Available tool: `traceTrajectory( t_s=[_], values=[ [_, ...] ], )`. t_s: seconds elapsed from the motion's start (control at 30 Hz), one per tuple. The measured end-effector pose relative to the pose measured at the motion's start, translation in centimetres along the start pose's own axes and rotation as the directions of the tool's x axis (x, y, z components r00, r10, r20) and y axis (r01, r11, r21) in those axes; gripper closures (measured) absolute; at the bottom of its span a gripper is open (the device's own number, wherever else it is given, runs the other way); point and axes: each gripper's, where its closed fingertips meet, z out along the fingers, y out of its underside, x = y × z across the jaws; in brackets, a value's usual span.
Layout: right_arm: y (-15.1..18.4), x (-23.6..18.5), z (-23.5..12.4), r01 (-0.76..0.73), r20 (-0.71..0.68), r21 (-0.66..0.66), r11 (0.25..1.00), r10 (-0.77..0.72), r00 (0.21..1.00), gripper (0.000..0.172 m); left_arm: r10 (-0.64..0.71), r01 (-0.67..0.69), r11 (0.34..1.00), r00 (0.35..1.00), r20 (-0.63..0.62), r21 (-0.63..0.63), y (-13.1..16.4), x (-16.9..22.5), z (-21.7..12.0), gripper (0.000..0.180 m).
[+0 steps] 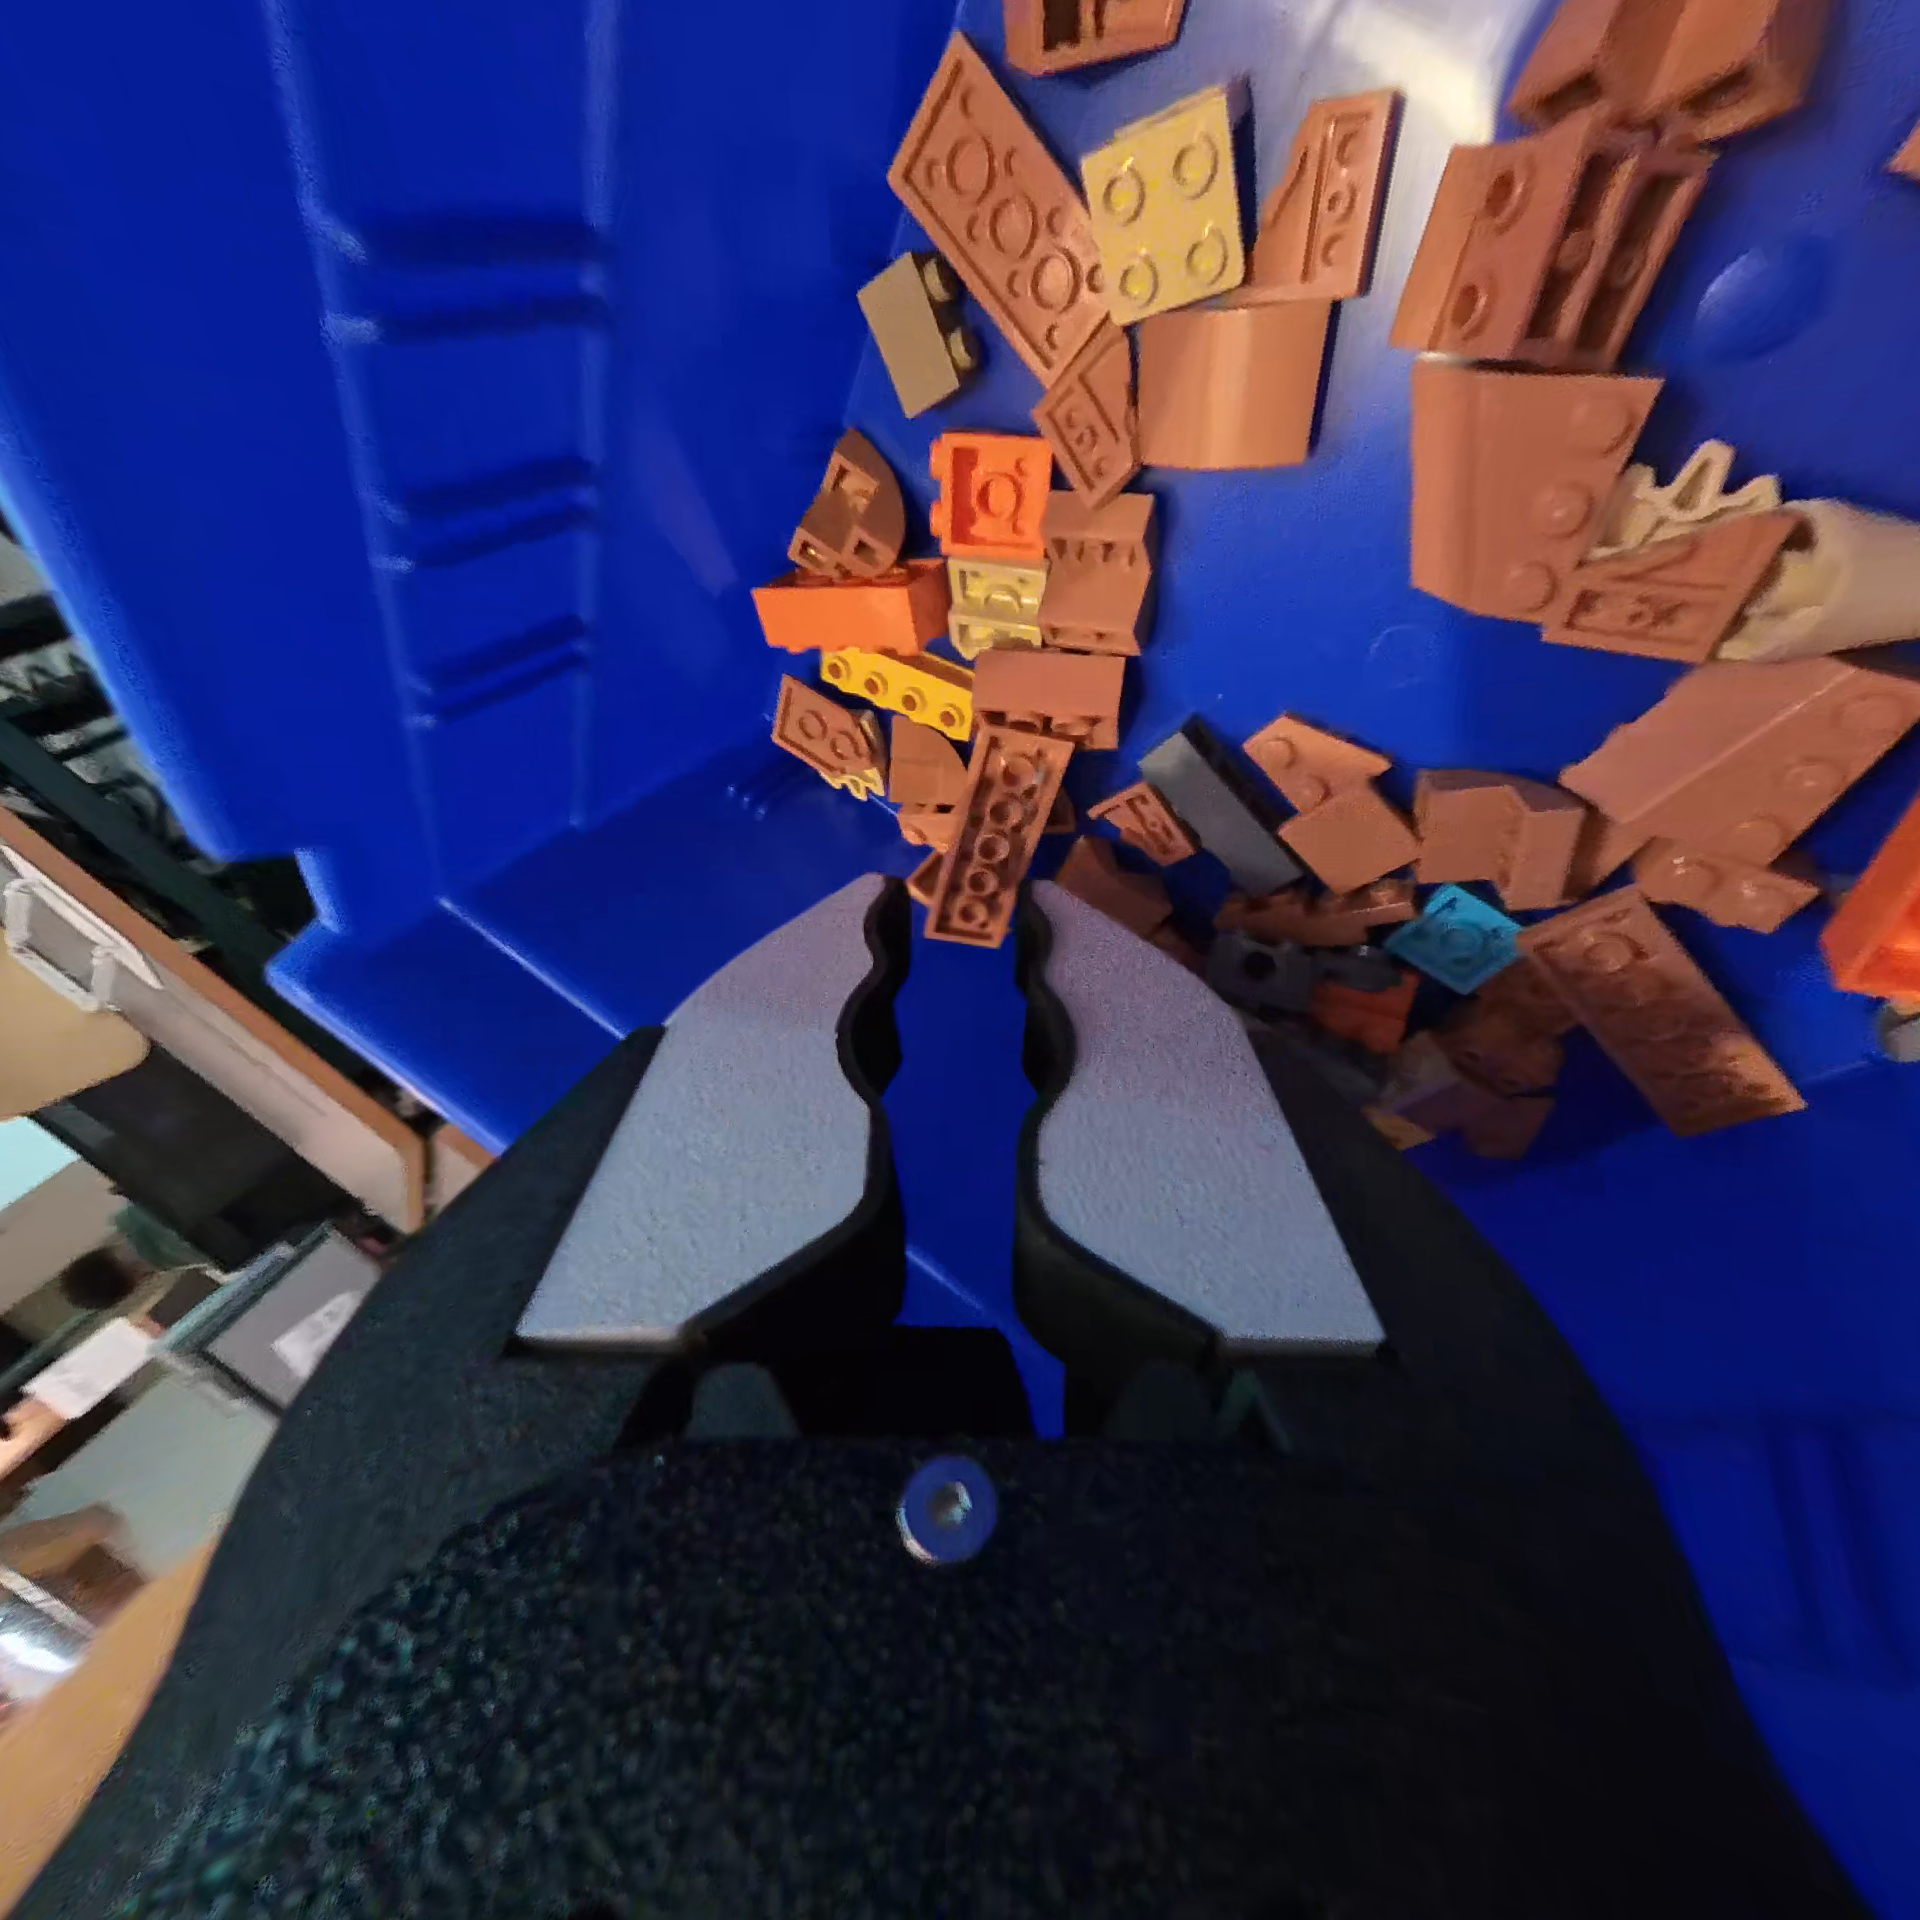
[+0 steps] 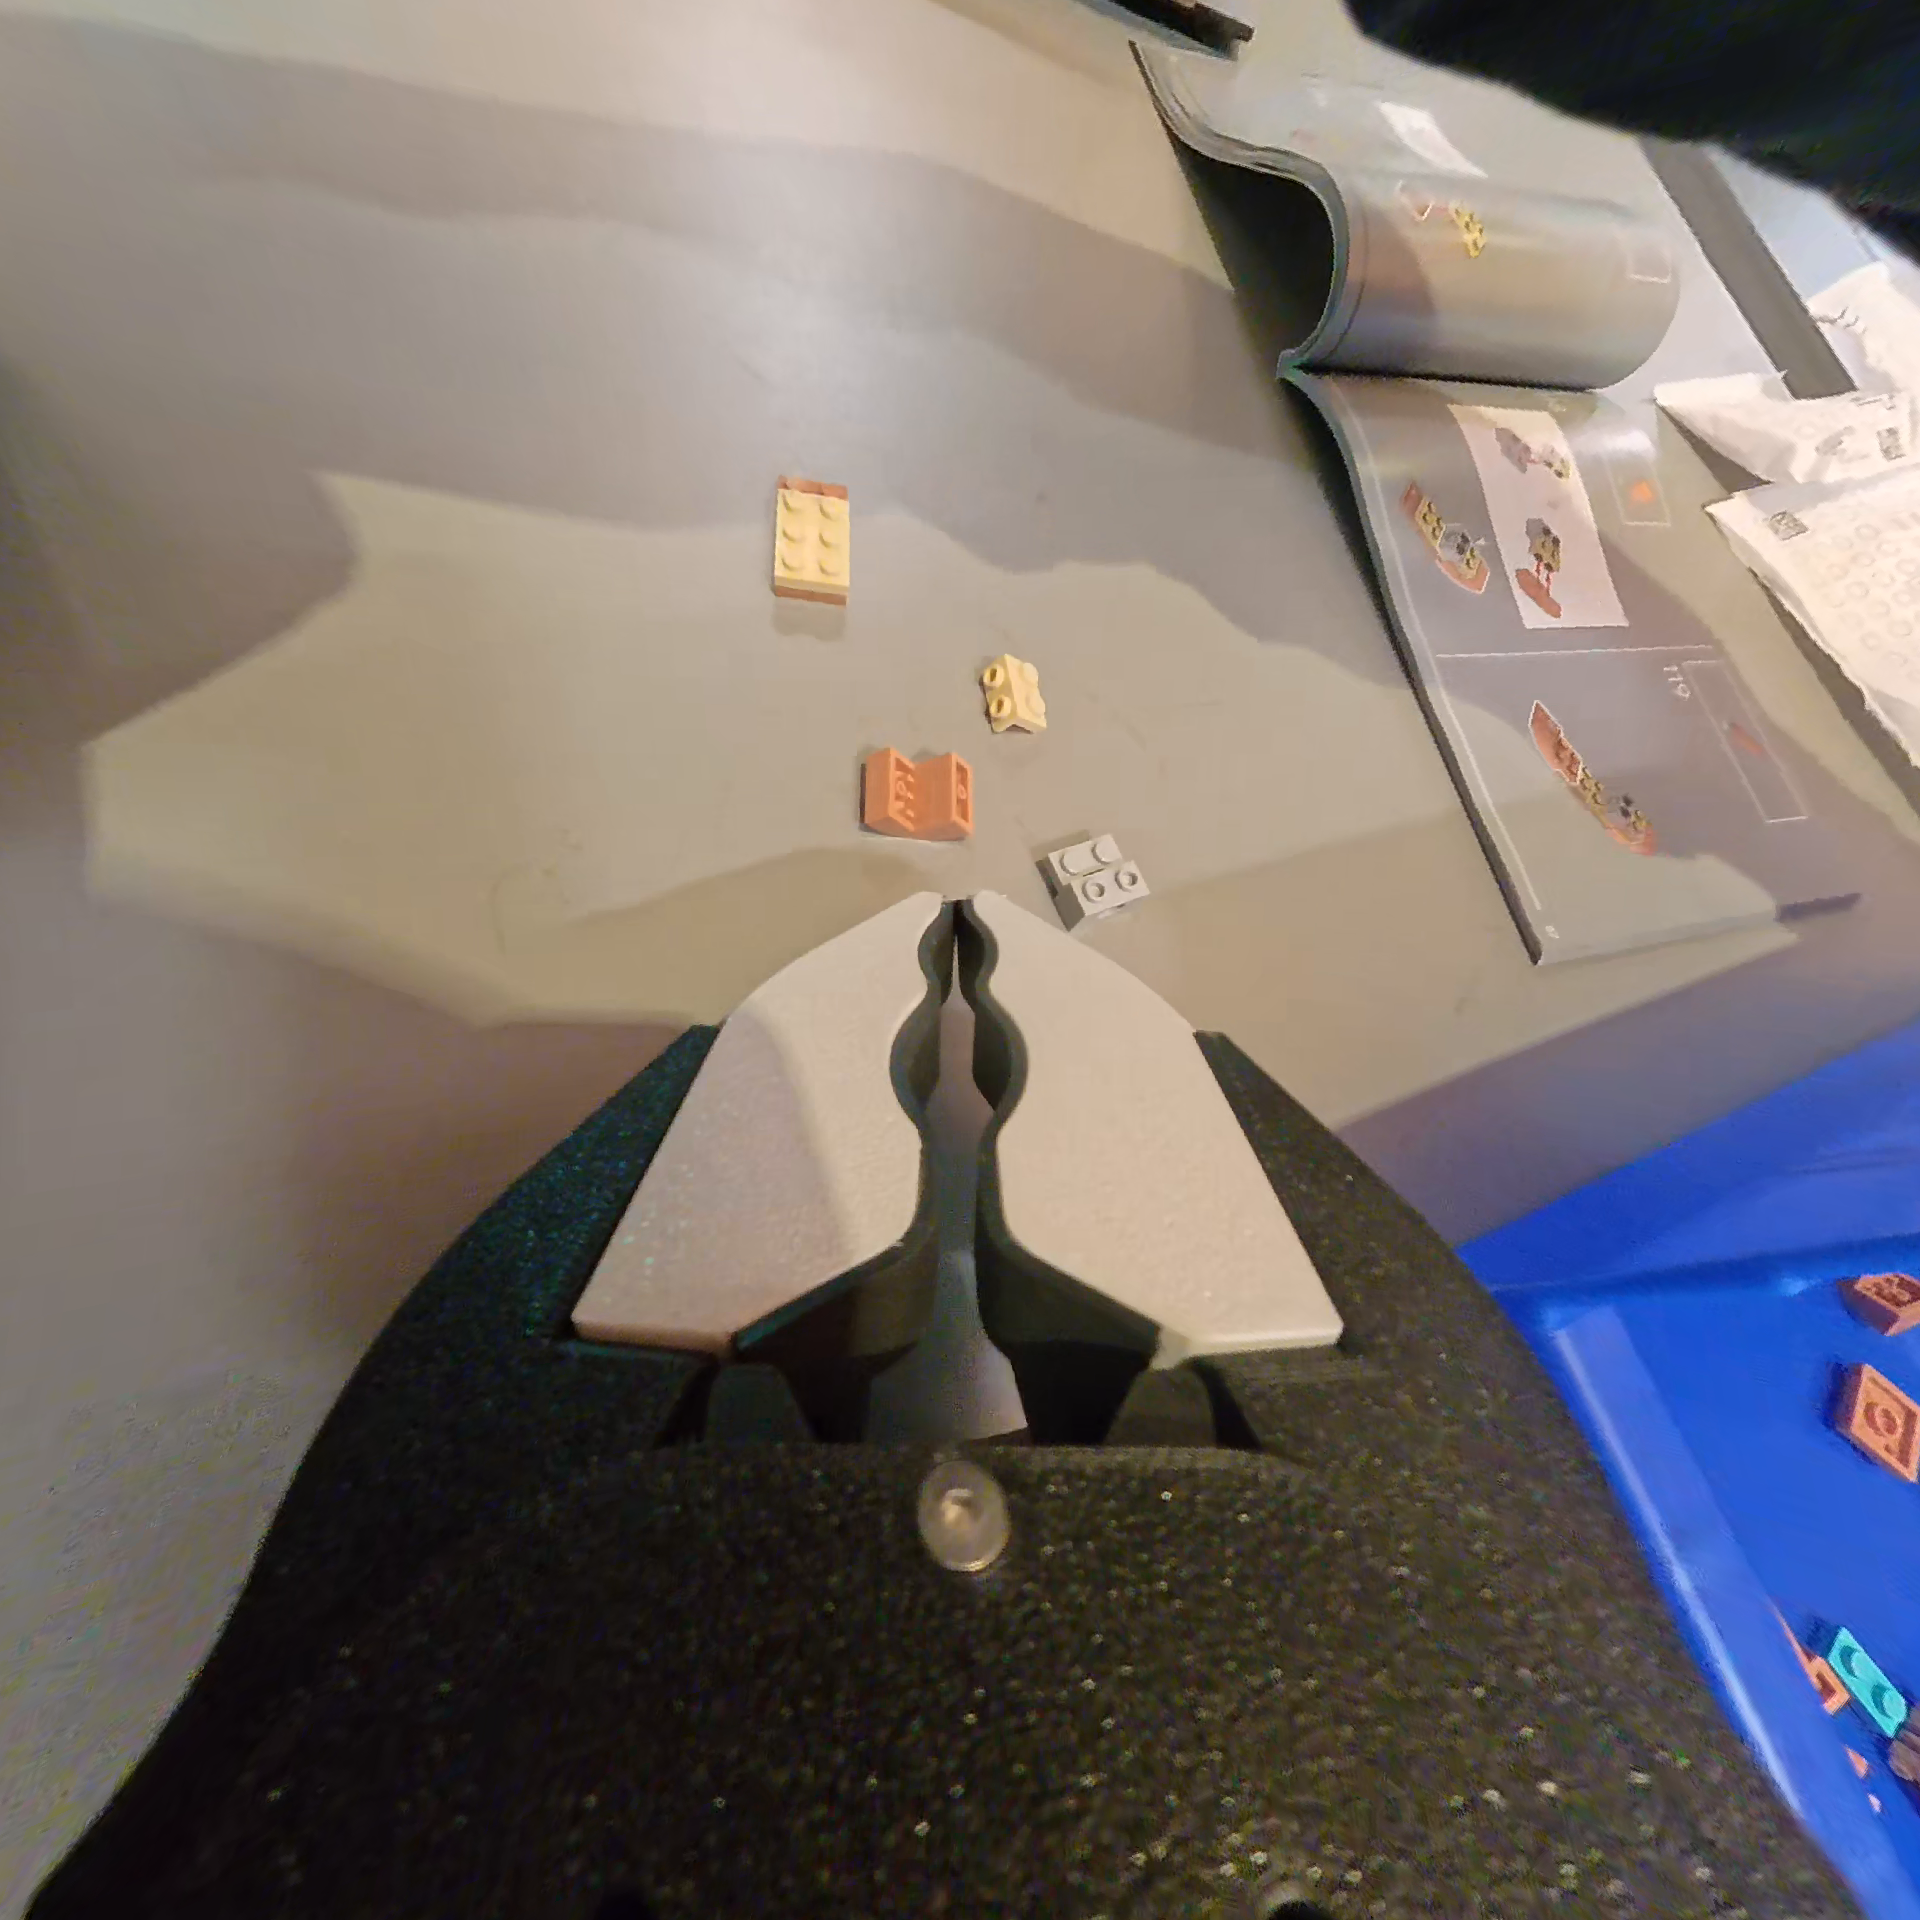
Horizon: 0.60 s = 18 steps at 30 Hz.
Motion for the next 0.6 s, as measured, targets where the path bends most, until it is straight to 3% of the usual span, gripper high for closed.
traceTrajectory(
  t_s=[0.13, 0.27, 0.43, 0.6],
  values=[
    [0.0, -0.1, 0.0, 0.005, 0.004, 0.001, 1.0, -0.005, 1.0, 0.172, 0.133, -0.139, 0.985, 0.989, -0.072, -0.1, 0.4, 0.4, 1.0, 0.161],
    [0.0, -0.2, 0.0, 0.009, 0.008, 0.002, 1.0, -0.009, 1.0, 0.172, 0.136, -0.151, 0.982, 0.982, -0.134, -0.112, 0.1, 1.0, 1.7, 0.163],
    [0.0, -0.2, 0.0, 0.011, 0.01, 0.002, 1.0, -0.011, 1.0, 0.172, 0.037, -0.061, 0.992, 0.976, -0.214, -0.107, 0.5, 2.1, 1.0, 0.163],
    [0.0, -0.2, 0.0, 0.013, 0.012, 0.001, 1.0, -0.013, 1.0, 0.172, -0.142, 0.141, 0.99, 0.953, -0.269, -0.022, 0.6, 4.0, -2.9, 0.163]
  ],
)
